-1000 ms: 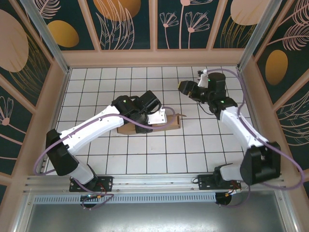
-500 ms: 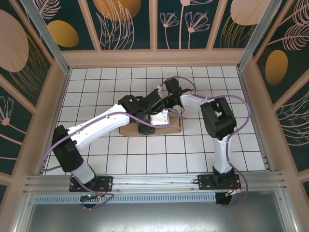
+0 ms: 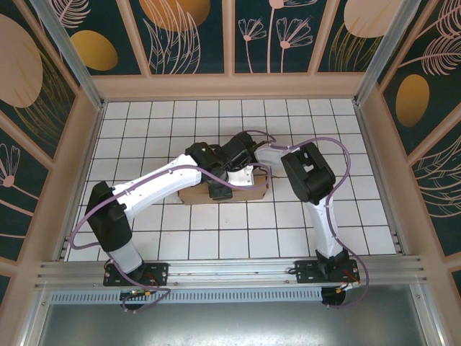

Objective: Fold the paper box

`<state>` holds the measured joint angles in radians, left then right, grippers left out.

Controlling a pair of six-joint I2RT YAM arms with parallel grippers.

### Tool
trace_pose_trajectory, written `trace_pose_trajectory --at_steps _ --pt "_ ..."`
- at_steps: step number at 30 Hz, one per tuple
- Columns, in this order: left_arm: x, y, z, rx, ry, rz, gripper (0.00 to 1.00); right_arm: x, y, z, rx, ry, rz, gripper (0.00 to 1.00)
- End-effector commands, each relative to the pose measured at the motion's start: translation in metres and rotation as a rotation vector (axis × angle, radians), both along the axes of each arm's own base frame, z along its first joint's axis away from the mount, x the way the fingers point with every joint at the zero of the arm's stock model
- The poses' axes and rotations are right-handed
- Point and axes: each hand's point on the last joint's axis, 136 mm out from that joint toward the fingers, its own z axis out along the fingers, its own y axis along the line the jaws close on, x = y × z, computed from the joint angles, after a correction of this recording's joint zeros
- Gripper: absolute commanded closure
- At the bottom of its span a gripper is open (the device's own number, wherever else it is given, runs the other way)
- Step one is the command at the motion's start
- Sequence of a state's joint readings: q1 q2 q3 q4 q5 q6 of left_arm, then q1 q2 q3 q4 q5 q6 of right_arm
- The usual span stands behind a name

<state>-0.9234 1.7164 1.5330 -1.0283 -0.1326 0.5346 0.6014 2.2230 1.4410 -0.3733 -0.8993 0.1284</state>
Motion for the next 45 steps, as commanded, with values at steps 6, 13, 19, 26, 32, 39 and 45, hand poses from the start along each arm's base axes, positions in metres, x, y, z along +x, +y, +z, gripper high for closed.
trace_pose_trajectory --at_steps 6,13,19,26,32,39,45 --pt "0.031 0.001 -0.013 0.082 -0.131 0.008 0.39 -0.014 -0.006 -0.019 -0.018 0.057 0.02 1.0" --pt "0.038 0.004 -0.013 0.078 -0.185 0.041 0.35 0.004 -0.013 -0.016 -0.057 -0.011 -0.043 0.98" --pt "0.028 0.003 -0.031 0.041 -0.184 0.064 0.43 0.022 -0.019 0.01 -0.019 -0.08 -0.111 0.93" --pt "0.019 0.013 -0.047 0.051 -0.183 0.054 0.41 0.038 -0.026 0.027 -0.054 -0.152 -0.177 0.69" --pt "0.018 0.01 -0.062 0.086 -0.149 0.027 0.42 0.093 -0.076 0.092 -0.019 -0.259 -0.413 0.61" --pt "0.02 0.0 -0.077 0.091 -0.086 0.033 0.48 0.107 -0.103 0.148 0.037 -0.314 -0.531 0.63" --pt "0.023 -0.008 -0.054 0.016 -0.046 0.063 0.59 0.104 -0.107 0.157 0.032 -0.321 -0.528 0.63"
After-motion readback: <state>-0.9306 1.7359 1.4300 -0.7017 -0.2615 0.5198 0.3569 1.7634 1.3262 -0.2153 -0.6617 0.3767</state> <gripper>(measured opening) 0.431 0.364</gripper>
